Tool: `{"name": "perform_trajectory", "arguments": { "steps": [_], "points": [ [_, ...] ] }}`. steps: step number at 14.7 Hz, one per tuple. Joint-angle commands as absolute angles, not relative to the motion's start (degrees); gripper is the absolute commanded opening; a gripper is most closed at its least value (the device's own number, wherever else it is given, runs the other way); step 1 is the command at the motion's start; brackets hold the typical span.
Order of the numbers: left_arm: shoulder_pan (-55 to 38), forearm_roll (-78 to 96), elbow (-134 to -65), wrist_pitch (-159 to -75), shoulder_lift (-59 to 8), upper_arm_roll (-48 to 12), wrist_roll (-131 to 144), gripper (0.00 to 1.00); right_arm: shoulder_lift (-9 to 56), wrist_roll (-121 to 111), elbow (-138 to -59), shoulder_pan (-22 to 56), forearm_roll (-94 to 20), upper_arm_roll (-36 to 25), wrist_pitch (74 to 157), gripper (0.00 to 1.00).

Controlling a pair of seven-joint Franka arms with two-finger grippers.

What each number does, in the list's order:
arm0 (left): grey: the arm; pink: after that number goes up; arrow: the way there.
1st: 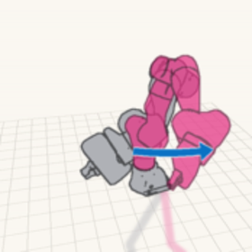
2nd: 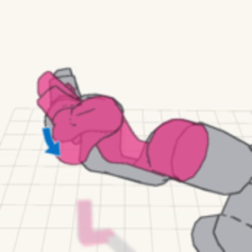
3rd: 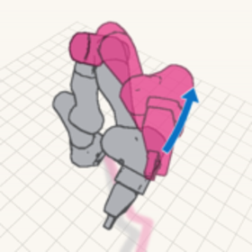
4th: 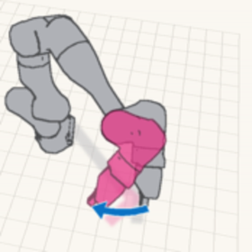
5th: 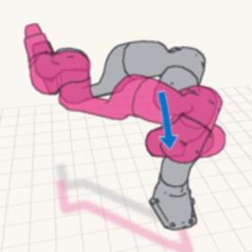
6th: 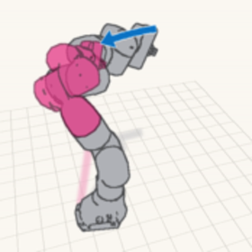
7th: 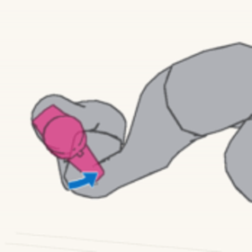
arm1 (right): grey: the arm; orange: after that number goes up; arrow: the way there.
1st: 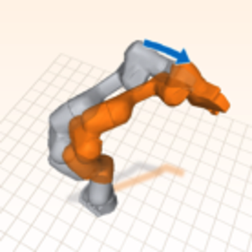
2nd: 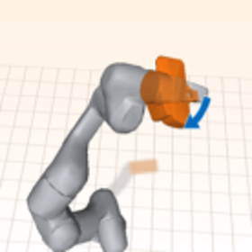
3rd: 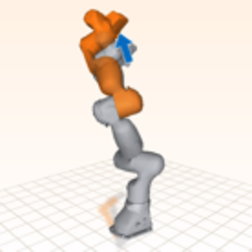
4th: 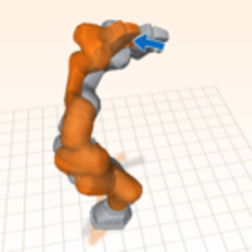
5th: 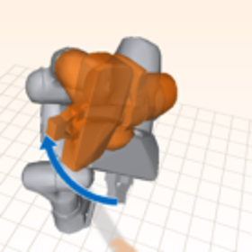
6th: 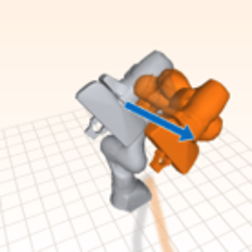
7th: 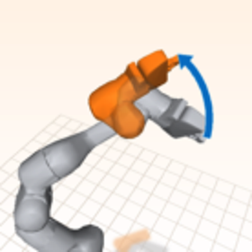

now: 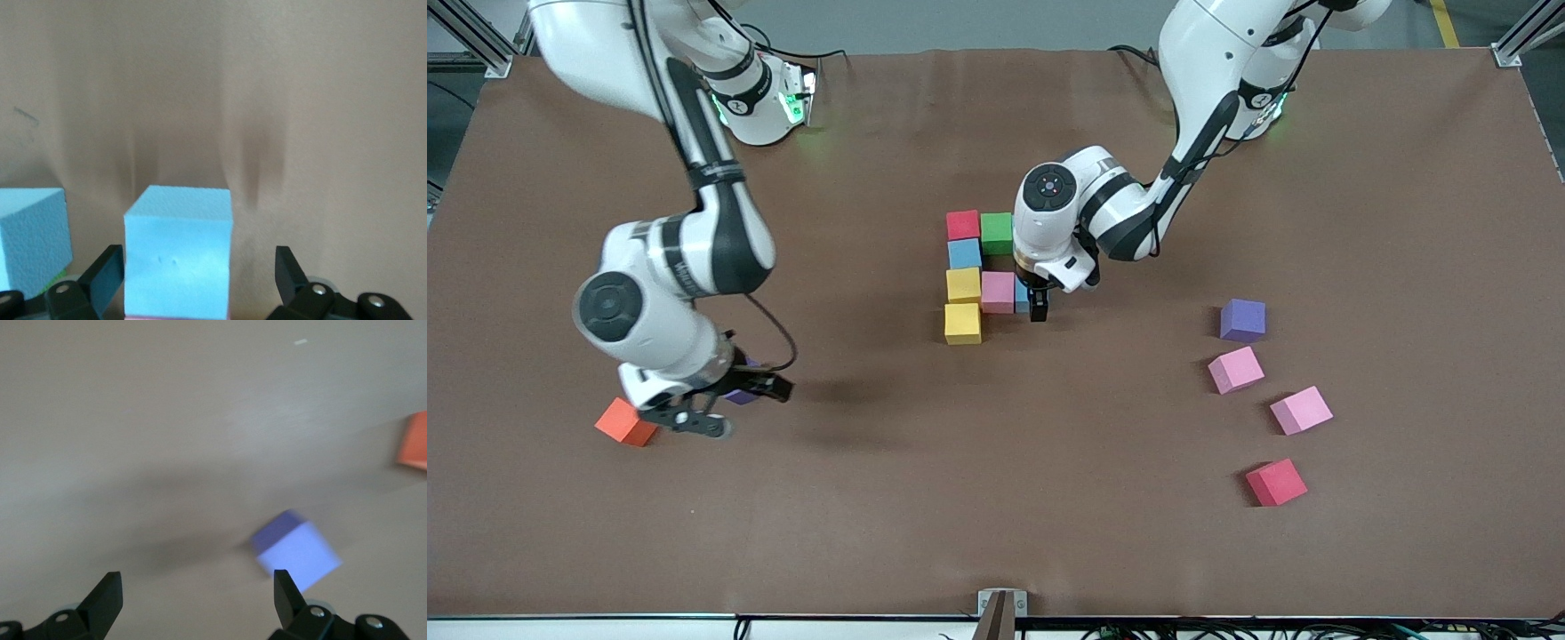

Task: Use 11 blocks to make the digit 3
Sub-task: 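Move the right gripper to the purple cube while the left gripper withdraws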

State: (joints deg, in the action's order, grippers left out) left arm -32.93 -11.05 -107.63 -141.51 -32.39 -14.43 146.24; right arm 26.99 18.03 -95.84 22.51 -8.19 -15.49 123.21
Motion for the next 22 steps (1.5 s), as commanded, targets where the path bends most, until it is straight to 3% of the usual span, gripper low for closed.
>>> {"name": "perform_trajectory", "arguments": {
  "steps": [1,9,22],
  "points": [
    [-32.35,-12.13,-107.67,-139.58,-29.02,-14.59,146.16,1.00,26.37,9.80,-97.03,17.76,-6.86,-13.97,123.05,1.00],
    [-27.35,-11.87,-96.60,-125.52,-26.11,-14.50,134.41,1.00,27.69,-10.70,-101.33,14.95,-6.86,-13.10,123.31,1.00],
    [-15.65,-12.04,-90.62,-120.60,-24.17,-14.41,97.85,1.00,31.28,-22.23,-103.62,14.33,-6.94,-12.13,126.21,1.00]
  ]
}}
